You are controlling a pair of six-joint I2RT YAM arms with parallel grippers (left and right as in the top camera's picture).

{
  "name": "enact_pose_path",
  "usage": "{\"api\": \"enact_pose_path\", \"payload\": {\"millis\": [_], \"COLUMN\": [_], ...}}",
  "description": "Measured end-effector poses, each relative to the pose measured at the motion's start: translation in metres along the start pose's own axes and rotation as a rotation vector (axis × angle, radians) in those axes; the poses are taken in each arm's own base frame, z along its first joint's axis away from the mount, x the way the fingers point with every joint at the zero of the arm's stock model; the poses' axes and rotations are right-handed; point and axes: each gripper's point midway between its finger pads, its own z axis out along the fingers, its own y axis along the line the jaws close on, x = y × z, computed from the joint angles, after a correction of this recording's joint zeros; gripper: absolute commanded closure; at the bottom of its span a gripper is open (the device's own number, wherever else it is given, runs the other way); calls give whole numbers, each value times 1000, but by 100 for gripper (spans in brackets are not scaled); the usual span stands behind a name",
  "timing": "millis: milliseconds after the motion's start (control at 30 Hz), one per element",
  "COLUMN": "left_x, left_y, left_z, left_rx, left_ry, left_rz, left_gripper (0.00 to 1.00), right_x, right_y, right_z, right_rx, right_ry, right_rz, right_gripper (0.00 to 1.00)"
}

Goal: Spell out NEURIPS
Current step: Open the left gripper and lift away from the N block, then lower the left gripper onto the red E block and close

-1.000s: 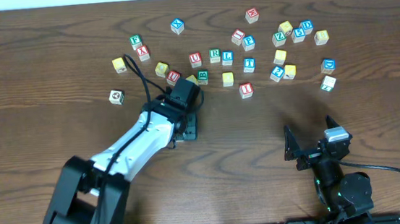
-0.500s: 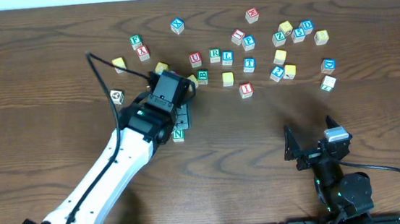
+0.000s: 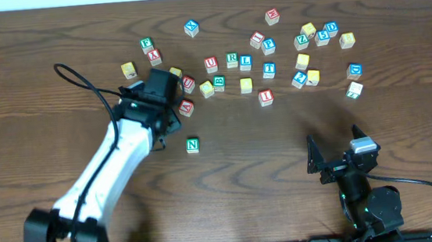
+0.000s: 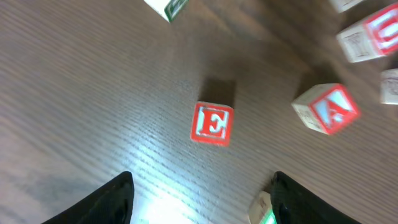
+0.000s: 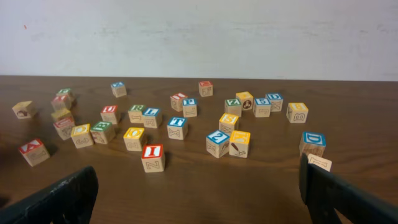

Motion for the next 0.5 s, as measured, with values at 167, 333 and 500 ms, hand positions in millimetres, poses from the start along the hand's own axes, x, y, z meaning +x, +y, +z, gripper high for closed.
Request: {"api": "enact_pose_path", "payload": {"millis": [167, 333, 500], "left_x": [3, 13, 13], "left_y": [7, 3, -1], "left_z": [30, 49, 54], "left_rx": [1, 9, 27], "left_ry": [106, 166, 168], "left_rz": [8, 82, 136], "left_gripper": [31, 31, 31], "right_x": [0, 0, 0], "right_y": [0, 0, 0], "right_z": [0, 0, 0], "right_rx": [0, 0, 0], "right_ry": [0, 0, 0], "right_rz": [0, 0, 0], "right_gripper": [1, 1, 1]}}
